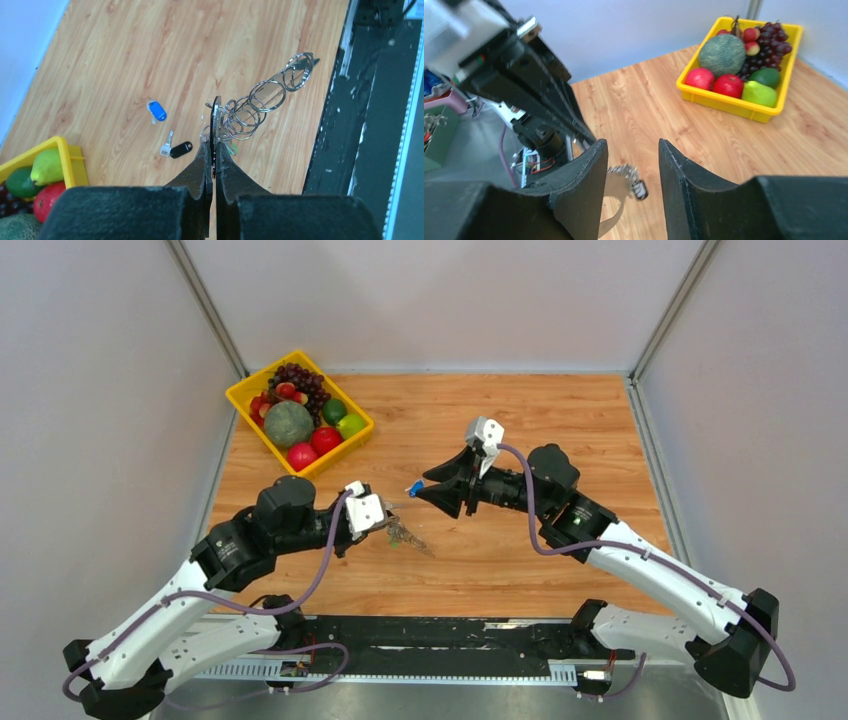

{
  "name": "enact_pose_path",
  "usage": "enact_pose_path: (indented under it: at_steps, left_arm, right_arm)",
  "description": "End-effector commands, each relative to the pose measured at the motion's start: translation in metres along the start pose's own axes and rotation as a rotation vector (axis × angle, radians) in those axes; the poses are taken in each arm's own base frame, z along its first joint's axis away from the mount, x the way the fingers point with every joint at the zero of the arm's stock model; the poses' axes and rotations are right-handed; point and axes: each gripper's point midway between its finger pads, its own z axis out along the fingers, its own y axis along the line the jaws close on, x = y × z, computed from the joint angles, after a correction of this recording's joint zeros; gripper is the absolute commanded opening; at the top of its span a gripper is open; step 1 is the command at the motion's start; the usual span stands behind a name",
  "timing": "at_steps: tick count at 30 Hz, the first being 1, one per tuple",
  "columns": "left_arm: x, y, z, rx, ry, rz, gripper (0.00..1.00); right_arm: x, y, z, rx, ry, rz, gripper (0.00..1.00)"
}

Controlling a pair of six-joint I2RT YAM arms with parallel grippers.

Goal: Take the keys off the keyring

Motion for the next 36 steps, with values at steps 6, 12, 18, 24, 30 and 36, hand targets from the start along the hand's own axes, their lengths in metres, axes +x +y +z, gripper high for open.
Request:
enact_pose_path:
  at_steps: [6,12,18,24,30,36]
  left_arm:
    - [-0.008,-0.02,0.005,0.116,-0.177,0.332,0.0]
    - [-0.008,-0.024,0.012,0.148,-0.213,0.438,0.0]
    - [-0.007,-0.022,0.022,0.143,-0.233,0.507,0.0]
    - [-0.007,-0.02,0.033,0.147,-0.241,0.52,0.0]
    - [-0.01,-0.023,0.038,0.168,-0.263,0.54,0.0]
    - [-0.014,-0.027,0.036,0.184,-0.293,0.566,0.0]
  right_arm:
    - [-0.003,-0.008,-0.005,0.041,-0.007,-0.007,0.4]
    - [0.02,0.002,-0.012,-0.021,0.031,-0.03,0.38]
    - [0.04,0.005,-0.026,-0.017,0.018,-0.03,0.35]
    - [0.051,0.015,-0.037,-0.049,-0.032,-0.001,0.36]
    - [0.059,0.021,-0.036,-0.086,-0.032,0.005,0.36]
    - [0.069,0.026,-0.033,-0.145,-0.001,-0.034,0.37]
